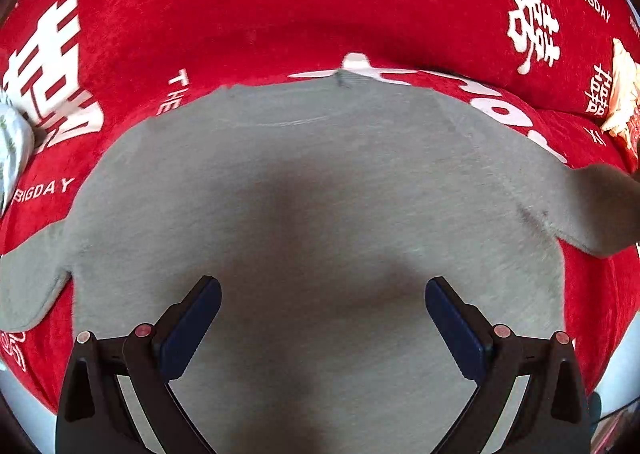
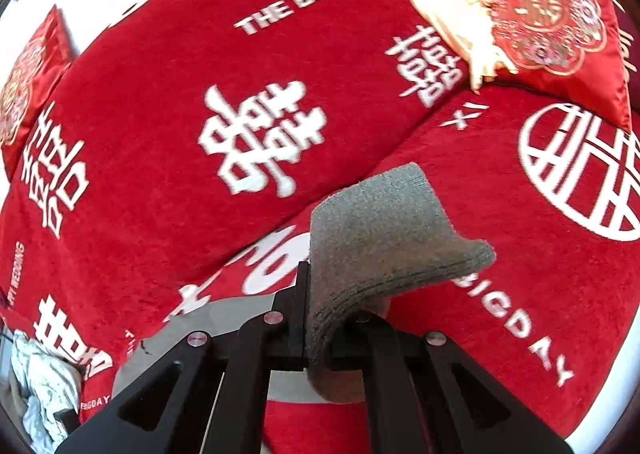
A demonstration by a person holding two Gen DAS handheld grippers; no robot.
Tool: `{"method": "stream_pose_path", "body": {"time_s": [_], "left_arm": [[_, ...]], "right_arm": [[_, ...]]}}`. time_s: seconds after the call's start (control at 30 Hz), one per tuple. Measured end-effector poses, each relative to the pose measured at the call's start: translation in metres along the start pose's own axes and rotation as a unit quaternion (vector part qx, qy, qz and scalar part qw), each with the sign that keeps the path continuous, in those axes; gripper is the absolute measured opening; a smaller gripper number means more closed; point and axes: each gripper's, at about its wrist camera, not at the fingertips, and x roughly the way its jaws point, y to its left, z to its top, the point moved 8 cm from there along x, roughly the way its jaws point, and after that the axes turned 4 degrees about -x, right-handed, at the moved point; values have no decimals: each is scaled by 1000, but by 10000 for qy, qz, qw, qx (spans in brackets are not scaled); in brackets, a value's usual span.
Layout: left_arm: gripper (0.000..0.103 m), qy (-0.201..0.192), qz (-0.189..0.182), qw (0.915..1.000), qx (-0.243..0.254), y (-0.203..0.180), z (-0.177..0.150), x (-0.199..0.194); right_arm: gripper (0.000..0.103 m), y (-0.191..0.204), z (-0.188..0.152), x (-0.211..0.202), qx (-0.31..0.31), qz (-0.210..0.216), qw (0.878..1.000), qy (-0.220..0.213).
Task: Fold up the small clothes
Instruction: 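Carry the held sleeve with the right tool across the sweater body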
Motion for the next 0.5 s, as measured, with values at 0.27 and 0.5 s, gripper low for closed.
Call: {"method": "stream_pose_path", "body": {"time_s": [0.27, 0.5], "left_arm": [[102, 29, 72, 9998, -167, 58, -11, 0], [102, -10, 51, 9991, -425, 99, -13, -5]], "right_arm": [[5, 89, -21, 10, -409, 180, 9990, 91], [5, 175, -46, 25, -835, 428, 9953, 223]]}}
